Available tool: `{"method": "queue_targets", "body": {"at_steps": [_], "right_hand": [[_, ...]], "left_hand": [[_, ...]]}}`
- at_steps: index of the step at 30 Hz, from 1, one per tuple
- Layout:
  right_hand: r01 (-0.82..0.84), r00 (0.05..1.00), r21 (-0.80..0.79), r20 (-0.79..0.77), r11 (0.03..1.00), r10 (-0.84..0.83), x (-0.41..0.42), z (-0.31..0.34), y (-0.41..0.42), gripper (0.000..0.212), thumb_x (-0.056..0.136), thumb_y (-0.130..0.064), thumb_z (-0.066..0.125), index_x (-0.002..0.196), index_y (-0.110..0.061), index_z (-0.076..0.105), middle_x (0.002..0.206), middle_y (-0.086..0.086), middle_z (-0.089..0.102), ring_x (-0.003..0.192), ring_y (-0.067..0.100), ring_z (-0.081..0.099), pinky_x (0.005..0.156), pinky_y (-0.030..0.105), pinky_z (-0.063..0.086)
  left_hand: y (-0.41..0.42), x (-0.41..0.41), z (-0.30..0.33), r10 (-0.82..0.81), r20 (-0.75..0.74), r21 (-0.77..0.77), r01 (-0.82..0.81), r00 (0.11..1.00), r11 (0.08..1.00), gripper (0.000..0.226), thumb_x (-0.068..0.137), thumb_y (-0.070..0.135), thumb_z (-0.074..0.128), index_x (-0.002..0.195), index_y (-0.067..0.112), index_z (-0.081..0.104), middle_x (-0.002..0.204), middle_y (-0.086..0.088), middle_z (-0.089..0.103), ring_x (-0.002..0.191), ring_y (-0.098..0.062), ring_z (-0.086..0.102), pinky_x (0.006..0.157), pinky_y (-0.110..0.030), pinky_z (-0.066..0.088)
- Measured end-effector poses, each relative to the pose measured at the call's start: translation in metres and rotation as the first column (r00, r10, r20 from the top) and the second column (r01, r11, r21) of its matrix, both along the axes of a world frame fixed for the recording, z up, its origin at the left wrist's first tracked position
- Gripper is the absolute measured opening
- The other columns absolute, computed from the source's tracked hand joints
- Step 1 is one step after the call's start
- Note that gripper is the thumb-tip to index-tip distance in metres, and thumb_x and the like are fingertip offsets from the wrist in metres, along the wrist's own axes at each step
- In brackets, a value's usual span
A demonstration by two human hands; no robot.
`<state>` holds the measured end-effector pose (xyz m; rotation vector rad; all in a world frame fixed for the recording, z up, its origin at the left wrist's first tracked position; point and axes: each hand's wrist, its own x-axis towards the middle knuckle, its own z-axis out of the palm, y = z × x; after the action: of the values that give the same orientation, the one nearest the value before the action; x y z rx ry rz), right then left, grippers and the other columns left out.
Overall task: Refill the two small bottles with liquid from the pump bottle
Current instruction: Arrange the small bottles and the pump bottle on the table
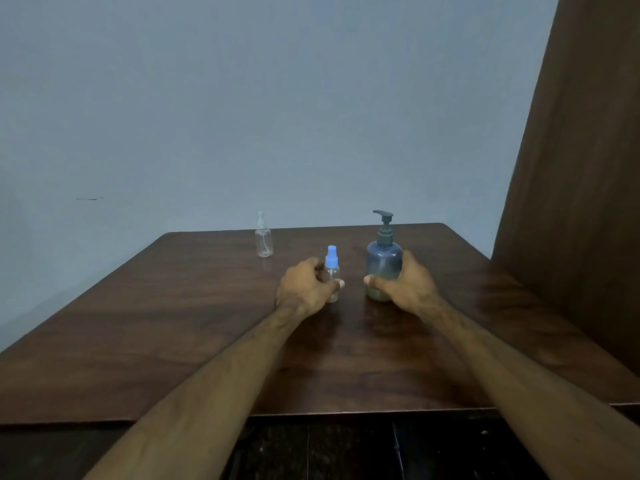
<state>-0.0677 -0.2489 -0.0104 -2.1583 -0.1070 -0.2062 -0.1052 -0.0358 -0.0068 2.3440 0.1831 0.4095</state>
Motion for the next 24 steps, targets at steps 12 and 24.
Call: {"method": "queue_targets", "body": {"at_steps": [12, 24], "right_hand": [[-0.008, 0.999, -0.019, -0.033, 1.000, 0.008, -0.052, 0.006, -0.009, 0.093, 0.083, -0.043, 0.092, 0.157, -0.018, 0.044, 0.151, 0.007, 0.062, 0.133, 0.030, 0.061, 0.113, 0.048, 0.051], [0.021, 0.903, 0.163, 0.420, 0.986, -0.088, -0.113, 0.022, 0.018, 0.035, 0.084, -0.040, 0.088, 0.106, -0.030, 0.062, 0.097, -0.010, 0.068, 0.083, 0.005, 0.065, 0.074, 0.027, 0.055]], "left_hand": [[-0.001, -0.040, -0.002, -0.001, 0.012, 0.021, 0.001, 1.000, 1.000, 0.040, 0.078, 0.050, 0.079, 0.105, 0.025, 0.064, 0.093, 0.011, 0.070, 0.091, -0.015, 0.067, 0.087, -0.042, 0.058], [0.056, -0.039, 0.008, -0.003, -0.020, -0.052, 0.002, 1.000, 0.999, 0.102, 0.056, 0.067, 0.074, 0.147, 0.031, 0.043, 0.132, 0.008, 0.062, 0.116, -0.013, 0.060, 0.104, -0.036, 0.050]]}}
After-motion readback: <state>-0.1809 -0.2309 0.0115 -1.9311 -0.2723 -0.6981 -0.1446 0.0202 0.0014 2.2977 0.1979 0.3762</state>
